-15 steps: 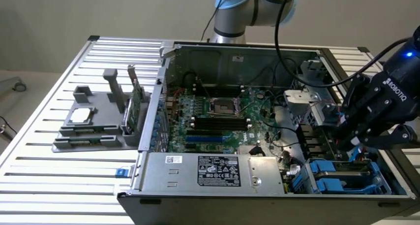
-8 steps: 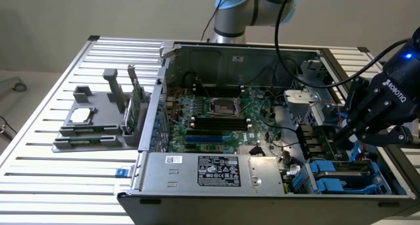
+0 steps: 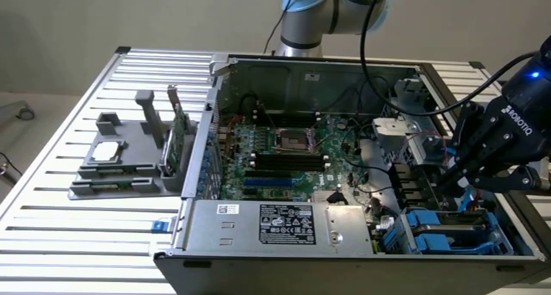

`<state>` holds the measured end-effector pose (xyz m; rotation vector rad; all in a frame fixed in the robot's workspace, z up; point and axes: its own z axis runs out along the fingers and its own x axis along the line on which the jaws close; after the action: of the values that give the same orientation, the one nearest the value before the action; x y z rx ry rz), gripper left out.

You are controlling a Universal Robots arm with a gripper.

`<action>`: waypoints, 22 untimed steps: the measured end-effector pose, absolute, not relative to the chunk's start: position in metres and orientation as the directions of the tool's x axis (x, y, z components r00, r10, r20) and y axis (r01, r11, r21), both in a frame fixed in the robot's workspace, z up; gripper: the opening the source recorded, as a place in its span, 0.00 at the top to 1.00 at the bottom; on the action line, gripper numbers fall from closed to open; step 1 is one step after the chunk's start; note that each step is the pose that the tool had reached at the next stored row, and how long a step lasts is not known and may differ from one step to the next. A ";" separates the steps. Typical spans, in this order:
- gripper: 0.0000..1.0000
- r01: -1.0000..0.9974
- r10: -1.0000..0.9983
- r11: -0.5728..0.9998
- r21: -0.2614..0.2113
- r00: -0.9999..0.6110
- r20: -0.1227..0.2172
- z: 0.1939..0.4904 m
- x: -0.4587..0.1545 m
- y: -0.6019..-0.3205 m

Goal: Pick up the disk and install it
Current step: 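Insert the second disk wire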

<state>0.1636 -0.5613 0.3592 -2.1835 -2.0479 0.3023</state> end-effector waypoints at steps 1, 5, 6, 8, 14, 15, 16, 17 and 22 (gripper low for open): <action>0.84 0.970 0.997 -0.069 -0.232 0.057 -0.055 0.359 0.164 -0.561; 0.84 0.970 0.997 -0.069 -0.232 0.057 -0.055 0.359 0.164 -0.561; 0.84 0.970 0.997 -0.069 -0.232 0.057 -0.055 0.359 0.164 -0.561; 0.83 0.970 0.997 -0.068 -0.232 0.057 -0.055 0.359 0.164 -0.561; 0.76 0.970 0.997 -0.068 -0.232 0.057 -0.055 0.359 0.164 -0.561; 0.76 0.970 0.997 -0.068 -0.232 0.057 -0.055 0.359 0.164 -0.561; 0.76 0.970 0.997 -0.068 -0.232 0.057 -0.055 0.359 0.164 -0.561; 0.76 0.970 0.997 -0.068 -0.232 0.057 -0.055 0.359 0.165 -0.561; 0.76 0.970 0.997 -0.068 -0.232 0.057 -0.055 0.363 0.167 -0.561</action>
<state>0.1667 -0.5613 0.3633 -2.1832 -2.0484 0.3020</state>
